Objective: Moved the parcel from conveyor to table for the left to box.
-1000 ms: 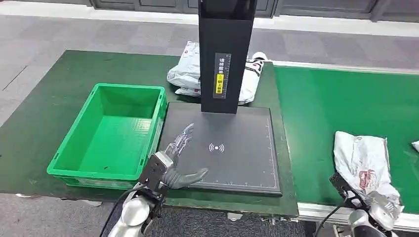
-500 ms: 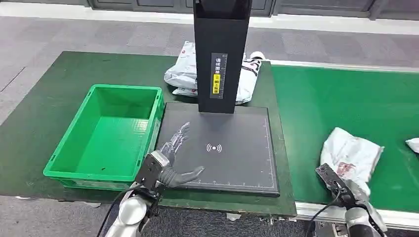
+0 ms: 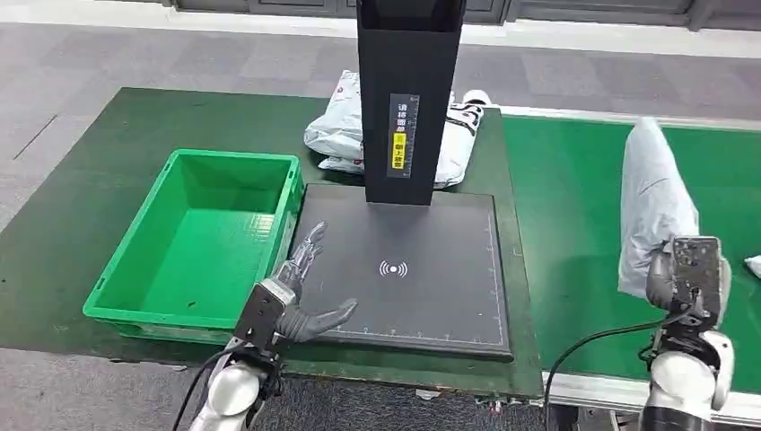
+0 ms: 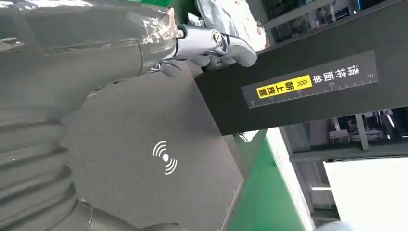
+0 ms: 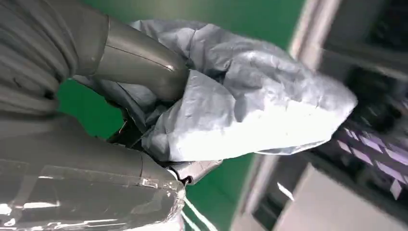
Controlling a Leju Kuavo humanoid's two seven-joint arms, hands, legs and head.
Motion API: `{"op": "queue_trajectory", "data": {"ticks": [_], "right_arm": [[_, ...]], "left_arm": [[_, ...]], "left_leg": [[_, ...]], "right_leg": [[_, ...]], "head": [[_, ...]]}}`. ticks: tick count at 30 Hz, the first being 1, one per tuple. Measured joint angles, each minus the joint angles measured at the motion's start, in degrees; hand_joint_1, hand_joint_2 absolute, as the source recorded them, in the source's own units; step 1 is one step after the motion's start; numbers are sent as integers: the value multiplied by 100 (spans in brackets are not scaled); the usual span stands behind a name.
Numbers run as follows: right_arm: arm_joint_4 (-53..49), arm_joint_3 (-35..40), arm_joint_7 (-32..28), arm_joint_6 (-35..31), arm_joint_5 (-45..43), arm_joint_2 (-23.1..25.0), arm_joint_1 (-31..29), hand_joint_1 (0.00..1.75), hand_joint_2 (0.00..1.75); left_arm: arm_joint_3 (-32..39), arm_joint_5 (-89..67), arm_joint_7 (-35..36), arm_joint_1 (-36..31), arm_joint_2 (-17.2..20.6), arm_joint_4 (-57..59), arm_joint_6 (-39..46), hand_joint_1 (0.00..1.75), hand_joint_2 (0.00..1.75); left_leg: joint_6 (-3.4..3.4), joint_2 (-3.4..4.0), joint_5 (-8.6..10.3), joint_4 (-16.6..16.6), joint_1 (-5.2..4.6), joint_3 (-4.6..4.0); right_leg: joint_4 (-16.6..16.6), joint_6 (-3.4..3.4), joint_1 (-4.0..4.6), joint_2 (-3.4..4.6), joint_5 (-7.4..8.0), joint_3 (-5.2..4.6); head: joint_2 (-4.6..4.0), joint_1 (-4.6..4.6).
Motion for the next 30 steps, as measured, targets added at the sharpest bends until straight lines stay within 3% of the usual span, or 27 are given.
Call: {"op": "queue_trajectory", "data": {"ticks": [10, 20, 30], "right_arm": [[-985, 256, -310, -941, -166, 147, 444, 175, 175], [-1098, 2123, 177, -506, 723, 186, 532, 175, 175], [-1017, 2584, 229, -524, 736, 188, 481, 175, 175]], "left_arm": [[-9, 0, 0, 9, -52, 4, 0, 0, 175], [-151, 175, -260, -78, -50, 39, 149, 0, 175], [-173, 188, -260, -108, -50, 52, 162, 0, 175]], "left_leg": [[-2, -3, -1, 0, 0, -1], [-15, -5, -2, -2, 0, 2], [-18, -8, -2, -2, -1, -1]], "right_leg": [[1, -2, 0, -6, -1, 1], [17, -12, 1, -7, -7, -7], [20, -15, 0, -8, -9, -8]], "head": [[2, 0], [0, 0], [2, 0]]}}
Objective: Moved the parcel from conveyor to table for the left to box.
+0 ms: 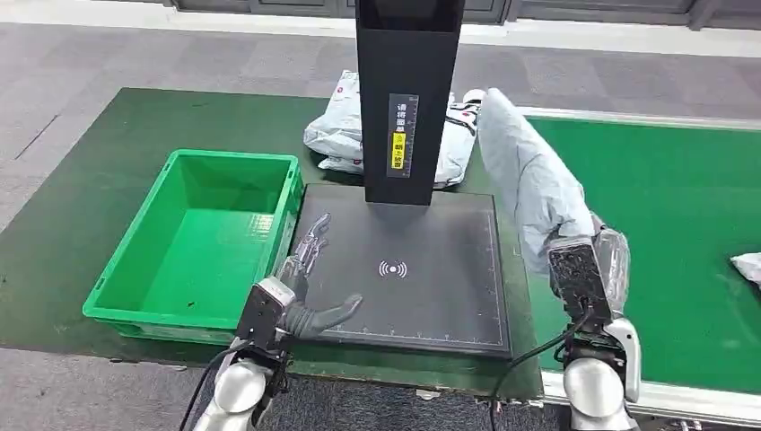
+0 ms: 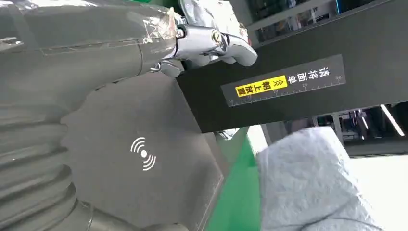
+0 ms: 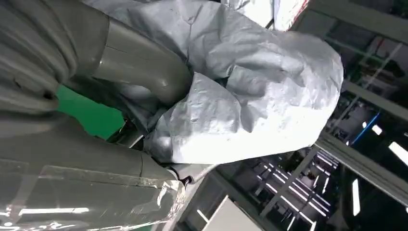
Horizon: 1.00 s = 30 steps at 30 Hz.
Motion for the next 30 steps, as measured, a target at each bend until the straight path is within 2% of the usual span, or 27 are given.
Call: {"op": "queue_trajectory", "data": {"ticks": [5, 14, 24, 25, 26, 30], "right_arm": [[125, 180, 173, 400, -35, 0, -63, 175, 175], [1242, 1034, 284, 308, -361, 151, -193, 175, 175], [2819, 1475, 435, 649, -798, 533, -876, 173, 175], [2982, 1513, 435, 686, -809, 568, -943, 68, 175], [3135, 1554, 433, 699, -826, 603, -996, 0, 175], [3784, 1690, 85, 754, -1006, 754, -1262, 0, 175]], "left_arm": [[-7, 37, -2, -35, 4, 2, 39, 0, 175], [-225, 120, -59, -166, 42, -48, 317, 0, 175], [-328, 170, -70, -152, 127, -146, 417, 0, 175], [-330, 170, -70, -152, 129, -149, 417, 0, 175], [-330, 170, -70, -152, 131, -149, 417, 0, 175], [-332, 173, -70, -157, 136, -146, 417, 0, 175]], "left_leg": [[-2, 5, -1, 0, 1, 1], [-10, 4, 5, -1, 1, 0], [-12, 3, 7, 0, 1, -1], [-13, 3, 7, 0, 1, -1], [-13, 3, 7, 0, 1, -1], [-16, 4, 9, 0, 1, -1]], "right_leg": [[0, -4, 1, 3, -2, -3], [13, -6, 1, 3, -2, -7], [17, -7, 1, 3, -2, -12], [17, -7, 1, 3, -2, -12], [18, -7, 1, 3, -2, -12], [18, -8, 1, 5, -2, -14]], "head": [[-2, 0], [0, 0], [0, 0], [0, 0], [0, 2], [-2, 0]]}}
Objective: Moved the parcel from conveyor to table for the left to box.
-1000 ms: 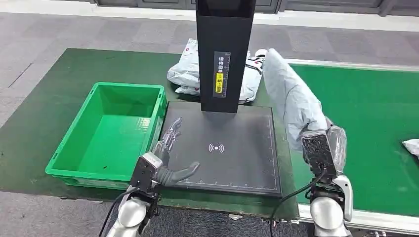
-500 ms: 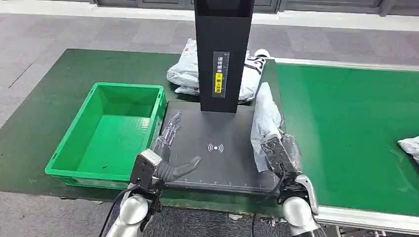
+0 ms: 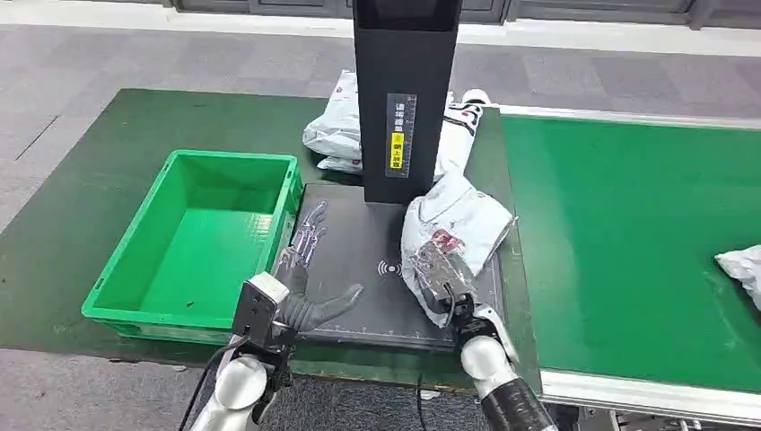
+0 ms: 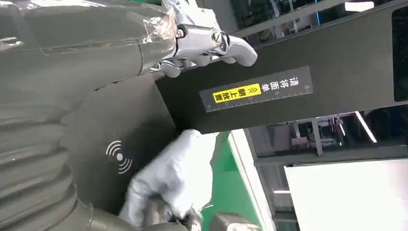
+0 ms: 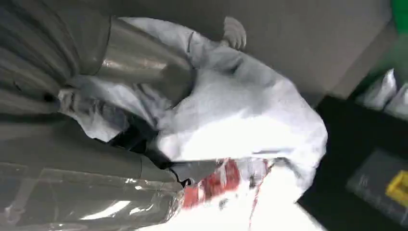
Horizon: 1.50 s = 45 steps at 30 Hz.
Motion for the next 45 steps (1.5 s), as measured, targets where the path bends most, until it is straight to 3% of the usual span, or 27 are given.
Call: {"op": "queue_trajectory", "data": {"ticks": [5, 28, 33, 38, 45], "right_arm": [[537, 268, -688, -105, -174, 181, -273, 0, 175], [635, 411, -1820, -203, -1163, 323, -580, 0, 175], [-41, 393, -1855, -299, -1484, 293, -454, 0, 175], [-1553, 384, -1783, -417, -1385, 114, 5, 0, 175], [-2620, 321, -1943, -605, -1213, -29, 425, 0, 175]], "left_arm": [[-48, 0, -37, -67, 4, 55, 52, 0, 175], [-61, 2, -201, -136, 9, 243, 164, 0, 175], [-46, 2, -221, -127, 39, 243, 258, 0, 175], [26, -57, -170, -66, 90, 245, 275, 0, 175], [70, -308, 55, -43, 103, 260, 225, 0, 175]], "left_leg": [[-1, 0, 1, 0, 0, 0], [-2, -1, 1, 1, 0, -1], [-2, -1, 1, 1, -1, 0], [-7, 0, -4, 1, -1, -3], [-7, 0, -3, 1, -1, -3]], "right_leg": [[2, 0, 0, 0, 0, -3], [3, -1, 0, 2, 1, -4], [2, -1, -1, 2, 1, -7], [2, -2, -1, 3, -1, -11], [0, -3, -1, 4, -1, -13]], "head": [[2, 0], [2, 0], [0, 0], [2, 0], [0, 0]]}}
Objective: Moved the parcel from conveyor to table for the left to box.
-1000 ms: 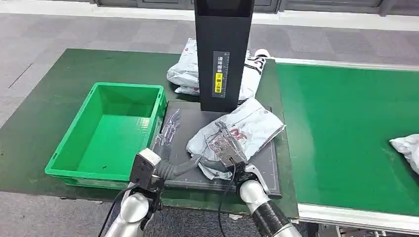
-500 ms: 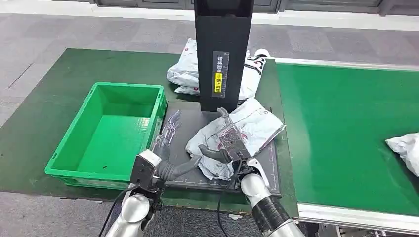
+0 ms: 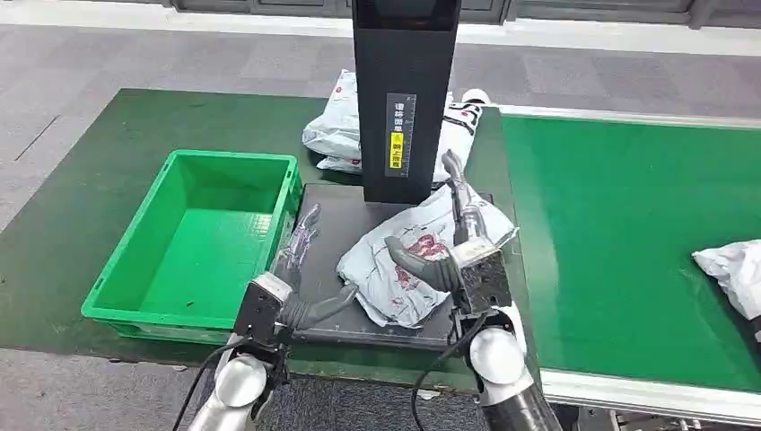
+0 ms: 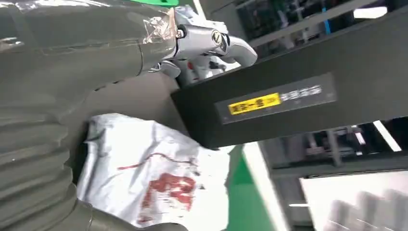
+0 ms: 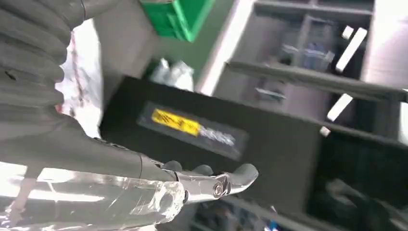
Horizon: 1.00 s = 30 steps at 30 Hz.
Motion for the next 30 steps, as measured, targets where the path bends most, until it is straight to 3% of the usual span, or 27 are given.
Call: {"op": "queue_trajectory", "data": {"ticks": [6, 7, 14, 19, 20, 24, 25, 26, 27, 28, 30], "right_arm": [[-977, -394, 125, 6, -77, -166, 670, 0, 175], [-1072, -452, 140, 0, -122, -186, 737, 0, 0], [-1411, -1244, 236, 36, -610, -190, 1223, 0, 0], [-1529, -1499, 240, 96, -645, -188, 1365, 0, 0], [-1542, -1510, 240, 102, -645, -188, 1371, 0, 175], [-1595, -1611, 260, 109, -584, -186, 1417, 0, 175], [-1614, -1646, 280, 126, -538, -184, 1436, 0, 175], [-1621, -1666, 291, 168, -518, -177, 1447, 0, 175], [-1628, -1689, 295, 255, -494, -173, 1460, 0, 175], [-1628, -1694, 282, 326, -477, -173, 1474, 0, 175], [-1628, -1694, 216, 463, -435, -170, 1502, 0, 175]], "left_arm": [[173, -288, 142, 42, 2, 74, -9, 0, 175], [190, -327, 177, 45, 2, 79, -13, 0, 175], [210, -1204, 780, 5, 26, 291, -343, 0, 175], [210, -1305, 806, -45, 28, 457, -380, 0, 175], [210, -1309, 806, -49, 28, 478, -382, 0, 175], [205, -1736, 1060, -141, 31, 608, -545, 0, 175], [183, -1959, 1156, -206, 39, 700, -645, 7, 175], [147, -2184, 1222, -273, 42, 808, -724, 37, 175], [109, -2411, 1282, -366, 42, 941, -821, 119, 175], [72, -2582, 1314, -473, 39, 1063, -881, 175, 175], [9, -2852, 1377, -627, 35, 1340, -964, 175, 175]], "left_leg": [[0, 1, -1, 0, 0, -3], [0, 1, -1, 0, 0, -3], [0, 0, -1, 0, 0, -5], [-1, 8, -1, 0, -1, -3], [-1, 8, 0, 0, 0, -3], [-1, 7, 0, 0, 0, -3], [-1, 6, 1, 0, 0, -3], [-1, 6, 1, 0, 0, -3], [-1, 6, 1, 0, -1, -3], [-1, 6, 1, 0, -1, -3], [-1, 8, 1, 0, -1, -3]], "right_leg": [[0, -1, 0, 0, 0, -3], [0, -1, 0, 1, -1, -4], [-1, -1, 0, -2, -1, -2], [-1, -6, 0, 4, 3, -6], [0, -6, 0, 5, 3, -6], [0, -6, 0, 3, 3, -7], [0, -6, 0, 2, 3, -7], [0, -6, 0, 3, 3, -6], [1, -6, 0, 3, 3, -6], [1, -5, 0, 3, 4, -6], [1, -5, -1, 4, 6, -6]], "head": [[2, 0], [2, 0], [0, 0], [2, 0], [0, 0], [2, 0], [2, 0], [2, 0], [0, 0], [2, 0], [0, 0]]}}
